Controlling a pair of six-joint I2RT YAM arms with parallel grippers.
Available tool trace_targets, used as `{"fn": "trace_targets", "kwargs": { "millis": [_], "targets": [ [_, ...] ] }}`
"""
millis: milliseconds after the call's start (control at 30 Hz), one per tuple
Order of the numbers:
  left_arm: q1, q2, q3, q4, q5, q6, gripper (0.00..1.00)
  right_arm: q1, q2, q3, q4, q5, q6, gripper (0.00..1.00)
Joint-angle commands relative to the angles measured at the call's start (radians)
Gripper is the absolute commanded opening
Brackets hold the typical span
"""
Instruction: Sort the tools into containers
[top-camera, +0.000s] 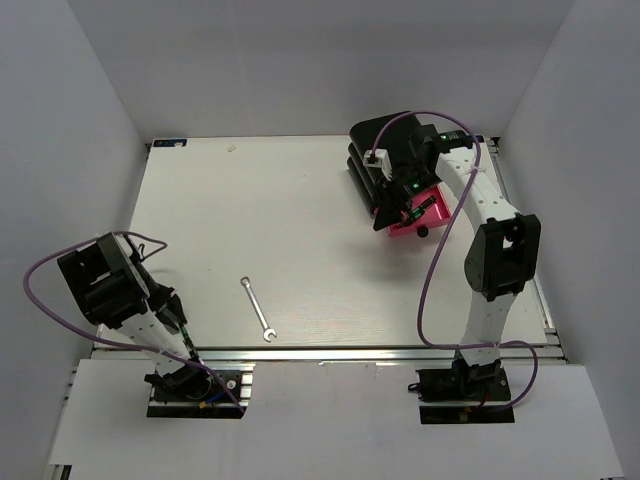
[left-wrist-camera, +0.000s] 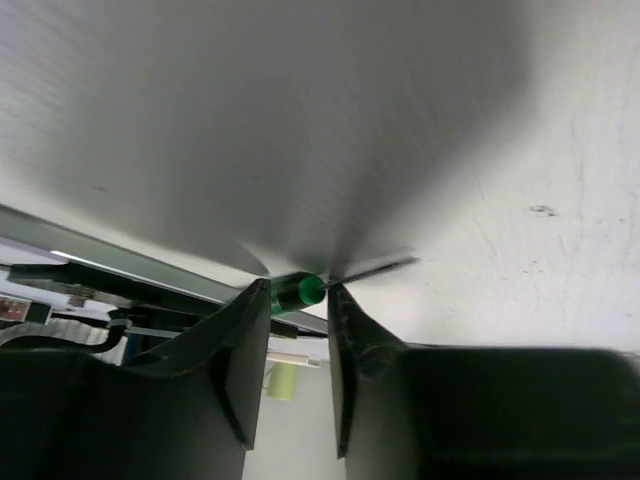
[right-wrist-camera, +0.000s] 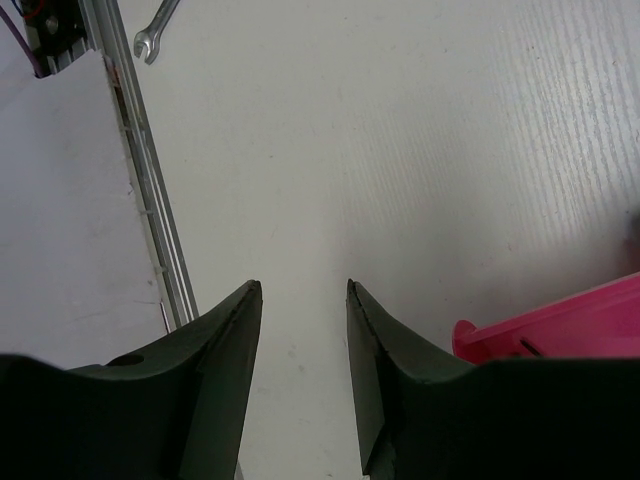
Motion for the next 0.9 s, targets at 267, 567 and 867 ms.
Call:
{"fn": "trace_targets", "kwargs": {
  "millis": [267, 567, 867],
  "targets": [
    [0.001, 0.056, -0.009, 0.273, 0.165, -0.026, 0.34, 0.011, 0.007, 0.046, -0.017, 0.003, 0.002, 0.45],
    [0.001, 0.048, -0.049, 0.339, 0.343, -0.098, 0.29, 0.011, -0.007, 0.026, 0.003, -0.028, -0.028, 0.45],
    [0.001, 0.011, -0.017, 0.336, 0.358, -0.154, 0.37, 0.011, -0.021, 0.002, 0.065, -0.112, -0.028, 0.46]
  ]
}}
